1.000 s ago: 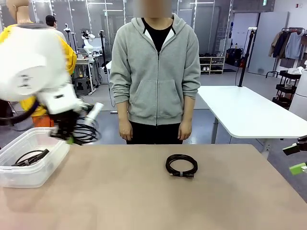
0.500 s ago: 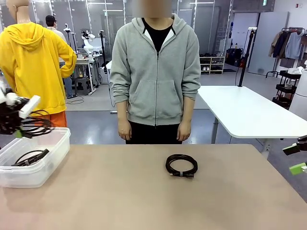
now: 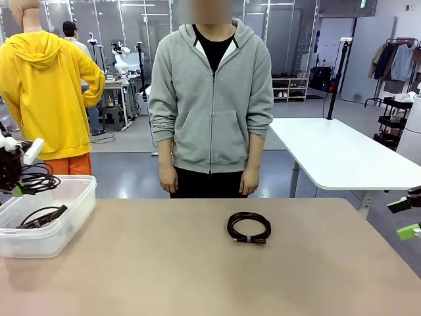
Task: Organize and store the cables.
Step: Place the USB Extension Cable into the Organizing box.
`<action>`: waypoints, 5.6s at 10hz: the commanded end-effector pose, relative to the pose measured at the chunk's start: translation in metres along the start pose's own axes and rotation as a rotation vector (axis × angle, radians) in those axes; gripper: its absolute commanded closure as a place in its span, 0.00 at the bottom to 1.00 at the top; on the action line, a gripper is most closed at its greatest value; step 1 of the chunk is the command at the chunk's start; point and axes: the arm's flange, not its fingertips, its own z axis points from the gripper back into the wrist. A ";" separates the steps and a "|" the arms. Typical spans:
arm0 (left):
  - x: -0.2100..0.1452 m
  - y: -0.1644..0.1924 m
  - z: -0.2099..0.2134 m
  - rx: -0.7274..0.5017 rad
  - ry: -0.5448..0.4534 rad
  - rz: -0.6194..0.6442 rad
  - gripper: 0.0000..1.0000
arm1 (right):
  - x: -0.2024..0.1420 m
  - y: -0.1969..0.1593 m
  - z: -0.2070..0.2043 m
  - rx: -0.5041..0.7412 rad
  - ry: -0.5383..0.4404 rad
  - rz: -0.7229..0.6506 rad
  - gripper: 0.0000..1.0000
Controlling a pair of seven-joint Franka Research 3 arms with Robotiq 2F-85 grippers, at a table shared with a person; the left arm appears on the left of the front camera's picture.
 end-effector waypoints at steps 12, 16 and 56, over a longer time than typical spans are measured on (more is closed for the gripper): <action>0.015 -0.009 -0.025 -0.055 -0.008 0.139 0.00 | 0.002 0.000 -0.001 0.004 -0.010 -0.005 0.00; 0.007 0.011 -0.039 -0.090 -0.029 0.073 0.00 | 0.002 0.000 -0.001 0.004 -0.010 -0.005 0.00; 0.031 -0.181 0.110 0.097 -0.527 0.555 0.00 | 0.225 -0.069 -0.240 0.218 0.705 0.557 0.00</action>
